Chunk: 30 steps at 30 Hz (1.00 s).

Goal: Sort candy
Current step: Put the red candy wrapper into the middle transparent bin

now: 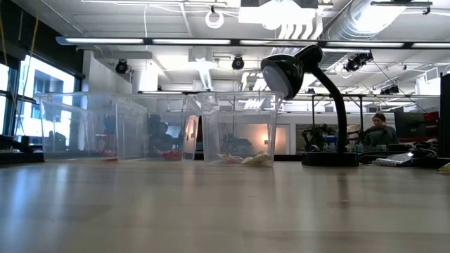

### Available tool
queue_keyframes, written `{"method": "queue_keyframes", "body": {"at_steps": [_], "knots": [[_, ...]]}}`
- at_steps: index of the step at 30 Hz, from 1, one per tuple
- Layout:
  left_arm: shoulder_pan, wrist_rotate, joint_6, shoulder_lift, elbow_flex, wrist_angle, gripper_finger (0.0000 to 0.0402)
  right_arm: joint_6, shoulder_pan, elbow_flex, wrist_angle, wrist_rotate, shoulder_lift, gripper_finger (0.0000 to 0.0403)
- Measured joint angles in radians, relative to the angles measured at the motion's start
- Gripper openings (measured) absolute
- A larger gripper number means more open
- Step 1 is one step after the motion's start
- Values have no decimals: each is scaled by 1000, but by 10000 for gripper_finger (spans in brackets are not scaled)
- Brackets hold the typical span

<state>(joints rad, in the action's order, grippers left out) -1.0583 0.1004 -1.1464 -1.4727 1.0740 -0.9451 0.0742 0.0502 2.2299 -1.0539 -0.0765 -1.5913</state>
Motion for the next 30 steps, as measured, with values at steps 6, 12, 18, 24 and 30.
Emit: {"method": "queue_keyframes", "body": {"at_steps": [6, 12, 18, 24, 30], "knots": [[5, -1, 101, 4, 0, 0, 218, 4, 0, 0, -27, 0, -5, 209], [19, -13, 232, -25, -29, 18, 218, 23, 0, 0, -36, 0, -31, 209], [49, 45, 261, -53, -132, 55, 218, 38, 1, 0, -61, 1, -70, 209], [51, 57, 260, -53, -226, 191, 218, 41, 1, 0, -80, 0, -109, 209], [51, 127, 225, -54, -310, 324, 207, 41, 1, 0, -86, 1, -125, 209]]}}
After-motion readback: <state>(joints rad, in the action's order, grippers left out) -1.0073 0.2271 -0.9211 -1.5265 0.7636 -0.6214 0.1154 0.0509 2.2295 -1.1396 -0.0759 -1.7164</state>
